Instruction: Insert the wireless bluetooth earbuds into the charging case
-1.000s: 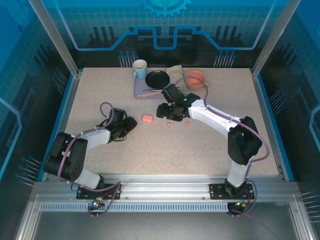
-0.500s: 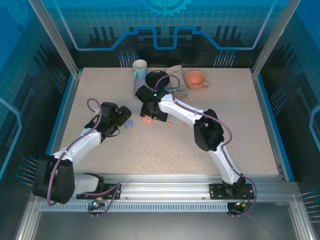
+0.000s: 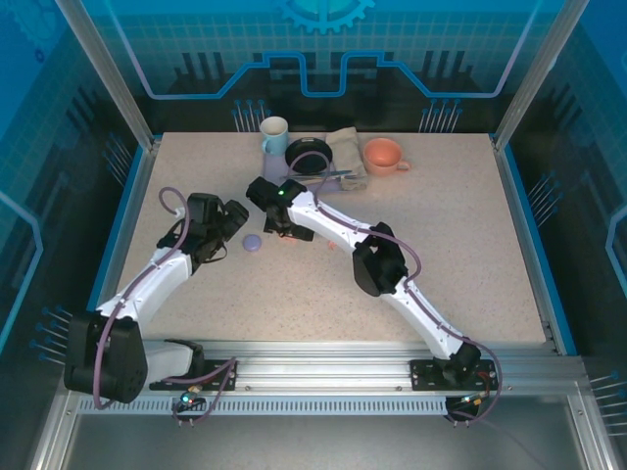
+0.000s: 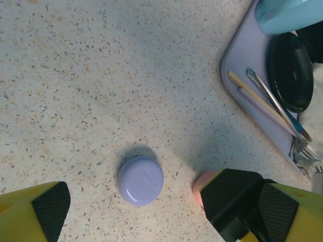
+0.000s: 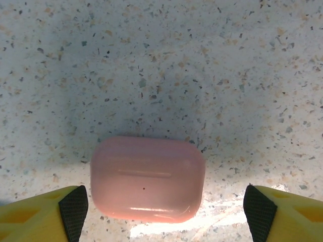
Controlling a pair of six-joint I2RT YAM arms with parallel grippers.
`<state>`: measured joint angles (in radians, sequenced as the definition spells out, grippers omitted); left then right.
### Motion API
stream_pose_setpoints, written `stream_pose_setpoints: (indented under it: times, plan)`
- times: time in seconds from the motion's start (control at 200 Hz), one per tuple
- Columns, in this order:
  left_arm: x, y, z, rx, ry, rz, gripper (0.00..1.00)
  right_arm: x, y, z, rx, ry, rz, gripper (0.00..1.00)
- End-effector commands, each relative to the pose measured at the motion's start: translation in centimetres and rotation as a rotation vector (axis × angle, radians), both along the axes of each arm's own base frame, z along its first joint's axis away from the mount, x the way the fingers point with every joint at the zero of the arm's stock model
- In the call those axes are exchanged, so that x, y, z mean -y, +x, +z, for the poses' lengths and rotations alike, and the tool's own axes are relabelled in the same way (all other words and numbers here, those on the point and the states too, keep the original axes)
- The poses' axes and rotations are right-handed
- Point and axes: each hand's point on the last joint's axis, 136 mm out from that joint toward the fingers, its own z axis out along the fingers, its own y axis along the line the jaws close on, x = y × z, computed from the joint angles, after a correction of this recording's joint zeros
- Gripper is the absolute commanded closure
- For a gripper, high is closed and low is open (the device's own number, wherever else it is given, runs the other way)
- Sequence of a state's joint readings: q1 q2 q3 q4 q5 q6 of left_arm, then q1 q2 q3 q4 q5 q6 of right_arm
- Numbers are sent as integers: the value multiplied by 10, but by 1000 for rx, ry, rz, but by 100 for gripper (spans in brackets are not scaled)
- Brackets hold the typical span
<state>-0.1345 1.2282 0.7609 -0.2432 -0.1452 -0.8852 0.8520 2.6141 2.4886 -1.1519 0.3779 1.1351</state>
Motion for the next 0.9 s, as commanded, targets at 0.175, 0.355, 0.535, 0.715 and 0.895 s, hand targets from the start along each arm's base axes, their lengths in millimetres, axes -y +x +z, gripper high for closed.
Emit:
stream_pose_setpoints:
  times: [0.175,0.355,0.535,0.715,0.895]
  plan:
    - [-7,-8,4,10,-5,19,1,-9,2,-22,-17,3,-8,21]
    - [-8,-12,1,6,-8,21,1,-11,4,-33,-32,18,-14,26]
    - [-8,-13,-1,2,-5,20,1,-13,7,-34,-33,34,-10,28]
    - [-8,-12,-1,5,-2,13,1,-4,15,-36,-41,34,-15,27]
    - [-8,-10,-1,5,-4,15,1,-1,19,-41,-64,51,-10,31]
